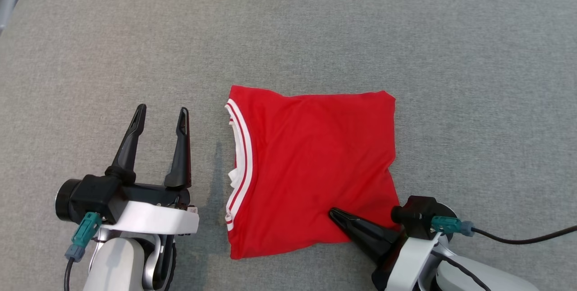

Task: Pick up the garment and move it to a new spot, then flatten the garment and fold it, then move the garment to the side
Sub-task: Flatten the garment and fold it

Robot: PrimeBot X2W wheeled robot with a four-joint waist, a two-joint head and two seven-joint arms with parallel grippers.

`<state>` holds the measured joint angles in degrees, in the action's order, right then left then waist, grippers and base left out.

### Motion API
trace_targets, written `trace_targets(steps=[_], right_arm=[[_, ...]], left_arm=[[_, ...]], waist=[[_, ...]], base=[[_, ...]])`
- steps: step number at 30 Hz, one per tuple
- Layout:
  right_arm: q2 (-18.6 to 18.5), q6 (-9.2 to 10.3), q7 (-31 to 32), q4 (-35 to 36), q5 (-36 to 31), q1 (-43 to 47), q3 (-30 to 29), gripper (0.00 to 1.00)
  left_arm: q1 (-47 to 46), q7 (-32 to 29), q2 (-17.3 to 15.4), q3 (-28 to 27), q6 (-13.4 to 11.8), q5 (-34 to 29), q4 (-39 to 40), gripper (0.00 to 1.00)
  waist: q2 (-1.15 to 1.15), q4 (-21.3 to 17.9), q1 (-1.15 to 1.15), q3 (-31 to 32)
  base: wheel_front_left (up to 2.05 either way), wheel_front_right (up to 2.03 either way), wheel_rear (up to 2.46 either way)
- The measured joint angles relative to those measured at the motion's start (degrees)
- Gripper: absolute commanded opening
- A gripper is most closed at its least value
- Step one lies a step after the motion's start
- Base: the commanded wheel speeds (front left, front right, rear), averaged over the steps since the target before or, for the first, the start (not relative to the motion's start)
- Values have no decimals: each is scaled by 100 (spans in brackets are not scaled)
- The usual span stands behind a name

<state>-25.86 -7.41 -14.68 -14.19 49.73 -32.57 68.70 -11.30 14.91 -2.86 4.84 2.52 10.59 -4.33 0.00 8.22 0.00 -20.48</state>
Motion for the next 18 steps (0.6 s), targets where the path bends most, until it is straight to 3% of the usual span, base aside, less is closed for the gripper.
trace_targets(steps=[6, 12, 18], right_arm=[[56, -2, -30, 191, -111, 392, -524, 0], [152, -4, -31, 1078, -832, 1145, -2277, 0], [625, -7, -42, 1604, -1519, 1744, -4164, 0]], left_arm=[[51, 0, -7, -110, -7, -29, 3, 100], [182, 0, -94, -297, -57, -53, 63, 100], [281, -1, -168, -371, -113, -62, 156, 100]], waist=[[0, -156, 0, 90], [0, -441, 0, 297], [0, -648, 0, 510]], base=[[0, 0, 0], [0, 0, 0], [0, 0, 0]])
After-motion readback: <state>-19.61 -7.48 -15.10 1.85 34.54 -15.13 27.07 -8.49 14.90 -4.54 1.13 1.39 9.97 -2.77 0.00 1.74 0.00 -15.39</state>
